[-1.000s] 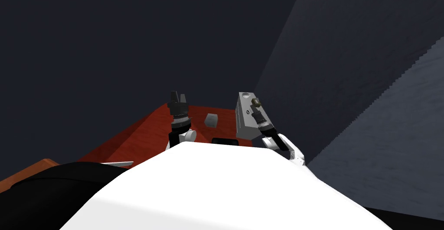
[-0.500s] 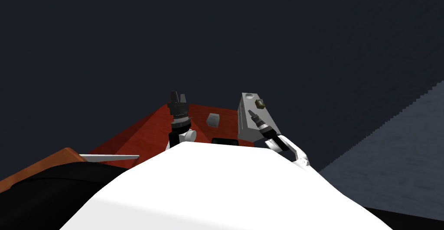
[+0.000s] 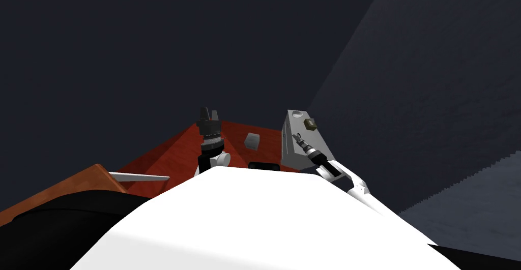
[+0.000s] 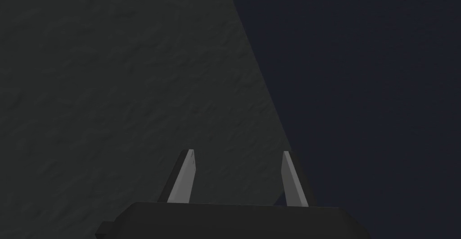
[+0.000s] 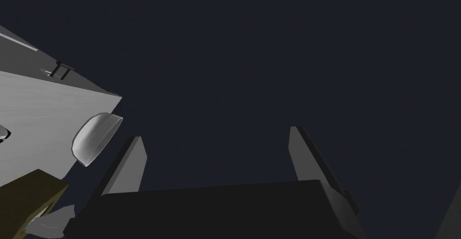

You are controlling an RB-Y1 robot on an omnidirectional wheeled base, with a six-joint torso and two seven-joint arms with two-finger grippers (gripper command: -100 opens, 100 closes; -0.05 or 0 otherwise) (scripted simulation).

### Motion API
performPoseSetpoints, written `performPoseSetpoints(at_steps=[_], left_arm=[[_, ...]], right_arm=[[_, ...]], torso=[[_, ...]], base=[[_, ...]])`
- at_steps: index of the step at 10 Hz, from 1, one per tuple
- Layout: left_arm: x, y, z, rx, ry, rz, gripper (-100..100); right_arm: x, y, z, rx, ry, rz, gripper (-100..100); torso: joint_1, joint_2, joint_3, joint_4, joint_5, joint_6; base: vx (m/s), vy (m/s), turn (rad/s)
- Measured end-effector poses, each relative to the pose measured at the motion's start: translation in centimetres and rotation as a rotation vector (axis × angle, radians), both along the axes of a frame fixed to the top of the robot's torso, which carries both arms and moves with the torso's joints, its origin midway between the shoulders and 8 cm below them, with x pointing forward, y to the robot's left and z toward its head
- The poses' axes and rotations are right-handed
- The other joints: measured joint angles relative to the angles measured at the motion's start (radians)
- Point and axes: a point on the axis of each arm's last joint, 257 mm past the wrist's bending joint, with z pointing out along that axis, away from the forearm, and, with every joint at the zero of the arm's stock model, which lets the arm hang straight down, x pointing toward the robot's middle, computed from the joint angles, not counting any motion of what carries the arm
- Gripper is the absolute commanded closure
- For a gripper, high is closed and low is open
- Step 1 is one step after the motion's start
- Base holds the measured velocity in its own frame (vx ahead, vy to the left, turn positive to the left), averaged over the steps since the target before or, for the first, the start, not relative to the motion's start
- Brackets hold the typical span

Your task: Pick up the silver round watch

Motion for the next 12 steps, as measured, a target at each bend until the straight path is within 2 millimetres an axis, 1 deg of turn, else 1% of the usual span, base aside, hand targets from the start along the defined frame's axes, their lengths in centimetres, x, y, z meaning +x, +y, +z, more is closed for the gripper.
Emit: performPoseSetpoints(at_steps=[1,2,3,4,5,6,7,8,9,10,11,12], left_arm=[[0.0,0.0,0.0,0.000,0.000,0.000,0],[0.0,0.0,0.0,0.000,0.000,0.000,0],[0.0,0.0,0.0,0.000,0.000,0.000,0],[0.0,0.0,0.0,0.000,0.000,0.000,0],[0.0,0.0,0.0,0.000,0.000,0.000,0],[0.0,0.0,0.0,0.000,0.000,0.000,0],[0.0,0.0,0.0,0.000,0.000,0.000,0],[0.0,0.0,0.0,0.000,0.000,0.000,0],[0.0,0.0,0.0,0.000,0.000,0.000,0],[0.0,0.0,0.0,0.000,0.000,0.000,0],[0.0,0.0,0.0,0.000,0.000,0.000,0],[0.0,0.0,0.0,0.000,0.000,0.000,0]], right_arm=[[-0.4,-1.0,-1.5,-0.035,0.040,-0.007,-100],[-1.0,-2.6,-3.5,-0.082,0.092,-0.018,-100],[-1.7,-4.5,-5.7,-0.132,0.146,-0.031,-100],[-2.2,-5.2,-6.5,-0.157,0.175,-0.040,-100],[-2.8,-6.9,-7.8,-0.197,0.216,-0.053,-100],[-3.8,-8.5,-9.5,-0.241,0.263,-0.066,-100],[-4.2,-9.7,-10.1,-0.268,0.290,-0.076,-100],[-4.7,-11.3,-11.0,-0.304,0.325,-0.089,-100],[-5.3,-12.3,-11.9,-0.324,0.349,-0.101,-100],[-6.1,-14.0,-12.7,-0.361,0.382,-0.112,-100],[-7.5,-15.9,-13.6,-0.405,0.426,-0.129,-100],[-7.9,-16.9,-14.5,-0.429,0.449,-0.141,-100]], torso=[[0.001,0.000,0.000,0.000,0.000,0.000],[0.000,-0.001,-0.001,0.000,0.000,0.000],[0.001,-0.003,-0.002,-0.001,0.000,0.000],[0.001,-0.002,-0.001,0.000,0.000,0.000],[0.000,-0.001,-0.001,0.000,0.000,0.000],[0.001,-0.003,-0.001,-0.001,0.000,0.000],[0.000,-0.002,-0.001,0.000,0.000,0.000],[0.000,-0.001,-0.001,0.000,0.000,0.000],[0.000,0.000,0.000,0.000,0.000,0.000],[0.000,-0.001,0.000,0.000,0.000,0.000],[0.001,-0.002,-0.001,0.000,0.000,0.000],[0.000,-0.001,-0.001,0.000,0.000,0.000]], base=[[0.069,0.042,0.163],[0.089,0.052,0.205],[0.067,0.040,0.055],[0.062,0.036,0.079],[0.090,0.049,0.171],[0.070,0.030,0.068],[0.064,0.021,0.097],[0.051,0.018,0.061],[0.055,0.029,0.104],[0.092,0.039,0.182],[0.069,0.024,0.042],[0.062,0.031,0.087]])
